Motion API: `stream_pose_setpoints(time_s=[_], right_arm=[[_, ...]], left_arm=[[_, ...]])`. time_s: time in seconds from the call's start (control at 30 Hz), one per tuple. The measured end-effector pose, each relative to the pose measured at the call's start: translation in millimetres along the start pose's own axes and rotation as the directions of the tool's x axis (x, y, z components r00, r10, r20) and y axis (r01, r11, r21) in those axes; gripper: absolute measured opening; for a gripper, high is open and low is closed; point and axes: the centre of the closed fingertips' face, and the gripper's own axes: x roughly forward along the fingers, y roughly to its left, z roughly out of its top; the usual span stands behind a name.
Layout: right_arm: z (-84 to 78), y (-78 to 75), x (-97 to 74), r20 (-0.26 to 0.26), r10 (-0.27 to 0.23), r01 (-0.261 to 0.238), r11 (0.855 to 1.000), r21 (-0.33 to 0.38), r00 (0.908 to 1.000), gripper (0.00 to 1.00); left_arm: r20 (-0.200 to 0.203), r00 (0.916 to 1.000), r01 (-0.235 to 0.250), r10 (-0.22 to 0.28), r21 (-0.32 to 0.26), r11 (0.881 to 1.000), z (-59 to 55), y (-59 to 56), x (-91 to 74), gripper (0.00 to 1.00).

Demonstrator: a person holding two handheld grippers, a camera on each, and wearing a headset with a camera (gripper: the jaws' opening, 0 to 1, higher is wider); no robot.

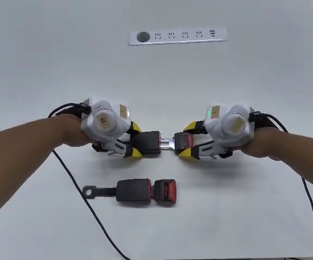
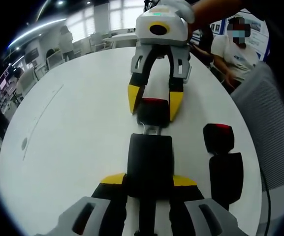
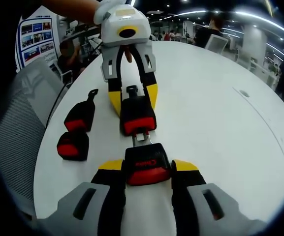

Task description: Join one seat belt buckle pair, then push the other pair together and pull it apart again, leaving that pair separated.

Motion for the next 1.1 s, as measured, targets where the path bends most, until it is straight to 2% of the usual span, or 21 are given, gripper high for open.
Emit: stream_pose_setpoints(time_s=[0.1,0.63,0.93,1.1], right_arm=[[3.5,4.5,3.9,0.001,0.001,-0.001,1.000,-0.003,1.0000,0.35],[1.2,4.5,-3.8,-0.011,0.018,-0.018,1.000,0.017,0.9998,0.34],[13.2,5.0,4.0,0.004,0.009,-0.009,0.999,0.033,1.0000,0.34],[16.3,5.1,1.6,0.000,0.008,-0.008,0.999,0.040,1.0000,0.34]], left_arm=[[0.000,1.0000,0.001,-0.001,0.006,1.000,0.8,-0.5,-0.2,0.34],[-0.023,0.9996,0.015,-0.014,0.019,1.000,2.0,-0.7,-1.1,0.33],[-0.029,0.9993,0.024,-0.023,0.029,0.999,1.3,-0.7,-0.6,0.33],[-0.033,0.9992,0.024,-0.023,0.030,0.999,0.6,-0.8,-0.2,0.33]])
